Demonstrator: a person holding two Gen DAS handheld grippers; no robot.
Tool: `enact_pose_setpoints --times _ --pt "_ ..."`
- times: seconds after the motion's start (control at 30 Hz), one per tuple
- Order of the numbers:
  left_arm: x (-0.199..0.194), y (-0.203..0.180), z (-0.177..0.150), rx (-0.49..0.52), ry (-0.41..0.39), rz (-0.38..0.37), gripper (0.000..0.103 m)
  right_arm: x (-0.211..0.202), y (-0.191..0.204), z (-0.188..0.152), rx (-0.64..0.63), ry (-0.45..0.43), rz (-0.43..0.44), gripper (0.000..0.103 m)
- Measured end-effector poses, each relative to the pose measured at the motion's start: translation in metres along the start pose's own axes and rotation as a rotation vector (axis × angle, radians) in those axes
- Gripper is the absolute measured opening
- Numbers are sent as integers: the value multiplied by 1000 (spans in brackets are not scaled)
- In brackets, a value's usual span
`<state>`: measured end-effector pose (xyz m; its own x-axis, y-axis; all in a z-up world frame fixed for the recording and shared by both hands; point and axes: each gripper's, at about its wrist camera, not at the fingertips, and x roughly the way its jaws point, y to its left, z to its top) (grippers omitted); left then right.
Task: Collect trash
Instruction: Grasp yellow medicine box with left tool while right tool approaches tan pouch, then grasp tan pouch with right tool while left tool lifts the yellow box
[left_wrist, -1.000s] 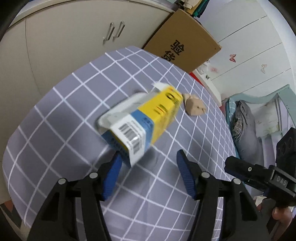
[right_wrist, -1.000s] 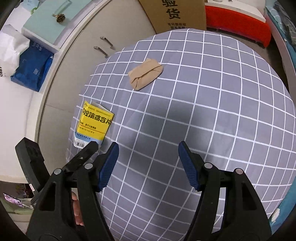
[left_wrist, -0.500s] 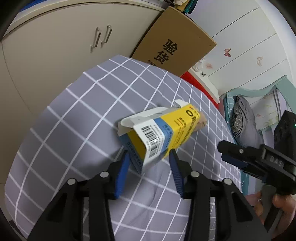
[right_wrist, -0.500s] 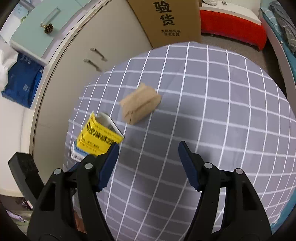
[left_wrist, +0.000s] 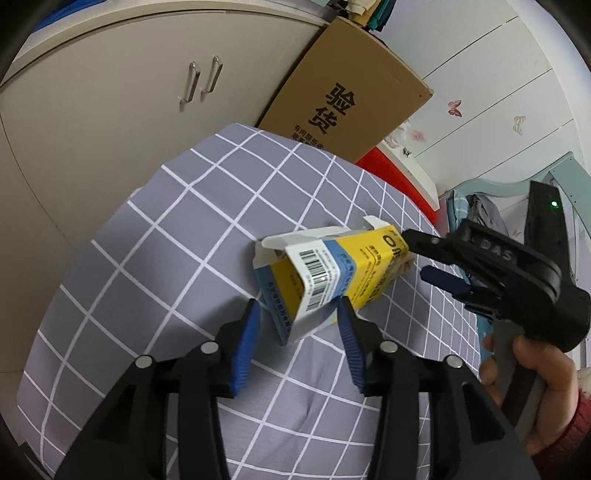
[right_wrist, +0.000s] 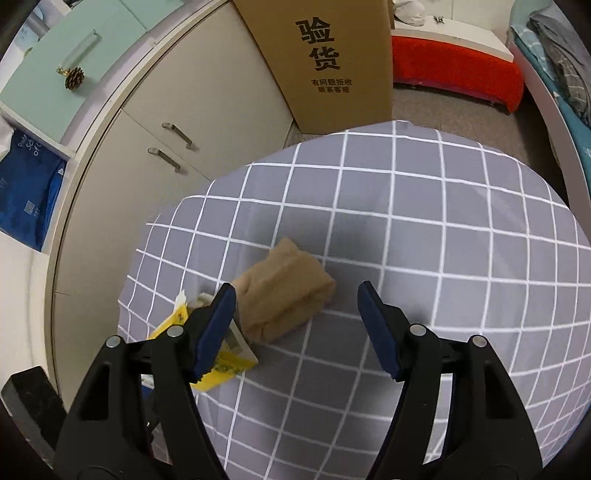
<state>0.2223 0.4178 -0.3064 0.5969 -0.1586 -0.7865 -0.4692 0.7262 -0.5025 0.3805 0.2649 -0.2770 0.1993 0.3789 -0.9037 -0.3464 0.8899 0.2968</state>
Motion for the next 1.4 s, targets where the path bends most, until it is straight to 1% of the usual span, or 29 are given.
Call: enact_pose_setpoints --times 0.03,0.07,0.1,0.13,0.17,0.2,0.27,0.33,0.37,0.4,0.43,0.57,0.63,0.8,0.9,1.0,1.1,1.23,1.27,1.3,1.33,1.4 --pt "0 -1 1 1 -3 -1 48 3 1 0 -5 3 2 48" --pt "0 -2 2 4 -8 -2 49 7 1 0 -18 16 -2 36" --pt "1 -4 3 8 -8 -7 49 10 2 0 -32 28 -12 30" --pt "3 -6 5 15 -5 -12 49 10 1 -2 -43 23 -6 21" --pt "4 -8 5 21 -3 -15 49 7 -1 -3 -55 17 -6 21" --pt "6 -11 6 31 1 -20 49 3 -4 -4 -51 10 -12 18" --pt "11 -15 7 42 10 -22 49 -7 -16 -7 -23 -2 -16 16" --pt "15 -19 7 45 15 -25 49 -12 -24 -12 -12 4 -13 16" --pt "16 -21 8 41 14 -36 46 -15 -28 -16 -19 9 -12 16" --pt "17 -22 8 39 16 -45 40 -16 -30 -20 -22 14 -9 16" --pt "18 -25 9 46 22 -48 26 -18 -32 -23 -21 17 -10 16" --pt "18 -44 7 116 32 -53 7 -24 -43 -38 -2 36 7 16" --pt "15 -55 6 141 16 -56 1 -28 -47 -44 -1 40 14 16" --pt "3 -82 2 176 5 -31 1 -47 -65 -55 28 33 54 16" --pt "-6 -104 -9 201 6 -42 1 -65 -79 -61 47 16 74 16" --pt "-11 -134 -28 242 26 -55 1 -88 -102 -70 74 -9 93 16" --pt "-10 -169 -56 301 61 -75 1 -112 -132 -83 107 -35 104 16" --pt "0 -227 -106 393 129 -99 1 -148 -186 -108 166 -71 106 16" --pt "3 -244 -121 421 143 -108 1 -161 -209 -119 190 -83 104 16" --pt "5 -256 -132 440 155 -116 1 -169 -222 -125 202 -90 101 16" --pt "9 -277 -151 471 173 -127 1 -177 -238 -132 216 -97 97 16" --pt "16 -308 -180 516 201 -143 1 -198 -283 -155 256 -109 86 16"
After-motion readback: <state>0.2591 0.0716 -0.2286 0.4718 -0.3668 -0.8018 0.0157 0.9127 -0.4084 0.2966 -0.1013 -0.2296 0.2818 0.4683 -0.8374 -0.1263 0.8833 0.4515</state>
